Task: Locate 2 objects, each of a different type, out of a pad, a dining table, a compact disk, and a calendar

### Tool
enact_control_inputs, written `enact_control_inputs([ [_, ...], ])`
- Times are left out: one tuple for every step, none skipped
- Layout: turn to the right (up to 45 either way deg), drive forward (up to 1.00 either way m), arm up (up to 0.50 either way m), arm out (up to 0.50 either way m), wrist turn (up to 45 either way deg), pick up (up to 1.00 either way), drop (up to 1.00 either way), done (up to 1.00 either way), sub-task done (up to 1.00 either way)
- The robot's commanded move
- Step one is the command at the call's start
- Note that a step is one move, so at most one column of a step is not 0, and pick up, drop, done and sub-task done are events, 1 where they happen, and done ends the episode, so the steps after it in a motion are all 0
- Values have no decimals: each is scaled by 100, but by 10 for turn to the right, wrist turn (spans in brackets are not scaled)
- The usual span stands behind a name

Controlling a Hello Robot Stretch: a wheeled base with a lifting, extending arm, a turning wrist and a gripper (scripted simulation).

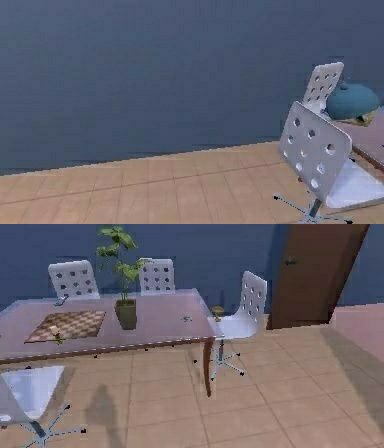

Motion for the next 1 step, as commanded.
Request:
enact_control_inputs([
  [0, 100, 0, 0, 0, 0, 0, 0, 0],
])
